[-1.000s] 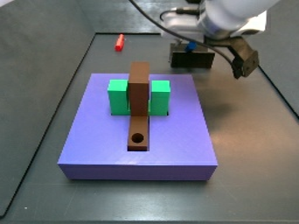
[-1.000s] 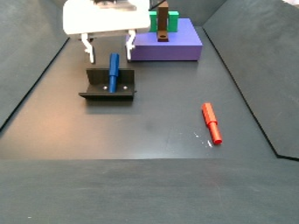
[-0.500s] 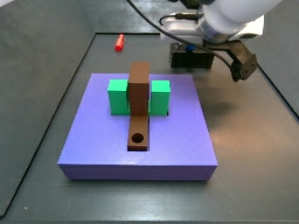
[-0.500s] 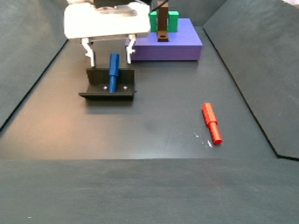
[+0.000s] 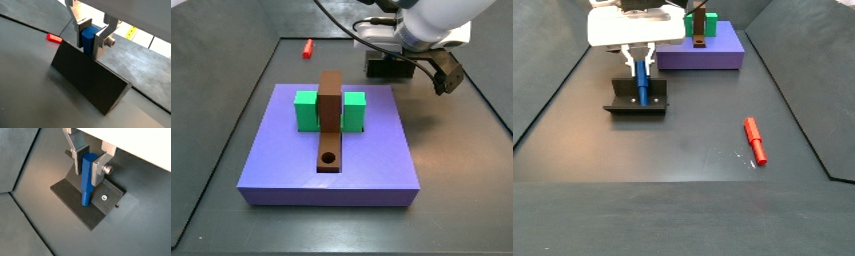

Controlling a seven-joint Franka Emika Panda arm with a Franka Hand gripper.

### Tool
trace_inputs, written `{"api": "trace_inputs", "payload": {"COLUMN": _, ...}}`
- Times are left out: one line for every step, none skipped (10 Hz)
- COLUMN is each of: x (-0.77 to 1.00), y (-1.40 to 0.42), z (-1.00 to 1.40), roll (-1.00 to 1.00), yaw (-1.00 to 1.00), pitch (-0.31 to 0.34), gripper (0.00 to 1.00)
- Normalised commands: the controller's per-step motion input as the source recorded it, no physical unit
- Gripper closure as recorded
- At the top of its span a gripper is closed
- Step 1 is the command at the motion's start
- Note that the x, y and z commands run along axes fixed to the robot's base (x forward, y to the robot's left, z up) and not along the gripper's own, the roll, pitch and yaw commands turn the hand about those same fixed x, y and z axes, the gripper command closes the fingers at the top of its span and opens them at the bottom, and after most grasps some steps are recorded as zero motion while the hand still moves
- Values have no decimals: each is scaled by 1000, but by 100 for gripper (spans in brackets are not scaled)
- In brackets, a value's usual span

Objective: Pick up the blue object. Move up. Place the blue object on the fixture. Regrasp the blue object. Move to above the board. Insert the blue object.
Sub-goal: Regrasp the blue object.

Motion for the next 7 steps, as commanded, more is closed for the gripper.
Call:
{"api": "trace_inputs", "payload": {"x": 0, "y": 0, "z": 0, "roll": 0, "yaw": 0, "pitch": 0, "gripper": 100}}
{"api": "trace_inputs", "payload": {"x": 0, "y": 0, "z": 0, "roll": 0, "yaw": 0, "pitch": 0, "gripper": 100}}
{"api": "trace_inputs", "payload": {"x": 0, "y": 0, "z": 0, "roll": 0, "yaw": 0, "pitch": 0, "gripper": 100}}
{"api": "trace_inputs", "payload": {"x": 0, "y": 0, "z": 0, "roll": 0, "yaw": 0, "pitch": 0, "gripper": 100}}
{"api": "trace_inputs", "payload": {"x": 0, "y": 0, "z": 0, "roll": 0, "yaw": 0, "pitch": 0, "gripper": 100}}
{"api": "trace_inputs", "payload": {"x": 0, "y": 0, "z": 0, "roll": 0, "yaw": 0, "pitch": 0, "gripper": 100}}
{"api": "trace_inputs", "payload": {"x": 0, "y": 0, "z": 0, "roll": 0, "yaw": 0, "pitch": 0, "gripper": 100}}
